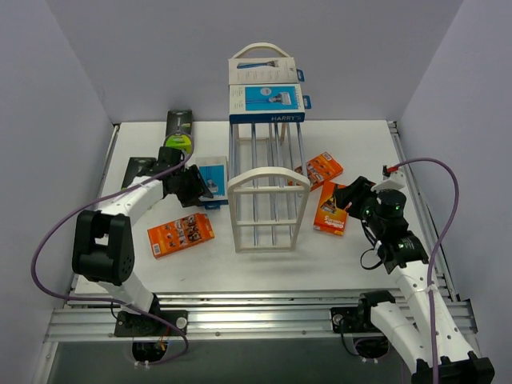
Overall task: Place and organize the shaving razors onto the shelf
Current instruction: Grab a shaving razor with the left arm
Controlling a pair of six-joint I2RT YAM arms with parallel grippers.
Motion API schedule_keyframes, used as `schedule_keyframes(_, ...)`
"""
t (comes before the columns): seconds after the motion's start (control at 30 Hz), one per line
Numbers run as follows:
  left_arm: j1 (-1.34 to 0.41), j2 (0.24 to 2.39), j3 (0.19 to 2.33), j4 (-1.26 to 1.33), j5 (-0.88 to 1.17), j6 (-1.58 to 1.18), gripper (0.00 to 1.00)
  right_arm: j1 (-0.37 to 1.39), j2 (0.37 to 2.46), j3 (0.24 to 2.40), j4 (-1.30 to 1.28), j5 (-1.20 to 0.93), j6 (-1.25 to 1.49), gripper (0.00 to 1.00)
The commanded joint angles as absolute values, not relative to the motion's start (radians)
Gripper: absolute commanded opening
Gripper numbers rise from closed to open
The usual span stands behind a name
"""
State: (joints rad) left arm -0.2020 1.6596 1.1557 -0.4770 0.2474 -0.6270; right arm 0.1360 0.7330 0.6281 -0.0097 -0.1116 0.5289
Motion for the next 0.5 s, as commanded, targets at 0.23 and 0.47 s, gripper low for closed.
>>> schedule_keyframes(0.23, -0.21, 1.692, 1.023, -0.221, 0.482, -0.892, 0.52, 0.127, 0.735, 0.621, 0.005, -0.086, 0.518, 0.54)
schedule_keyframes(0.47, -0.212, 1.663, 0.924, -0.101, 0.488, -0.977, 0.52, 0.126, 0.745, 0.626, 0.005, -0.077, 0.515, 0.55)
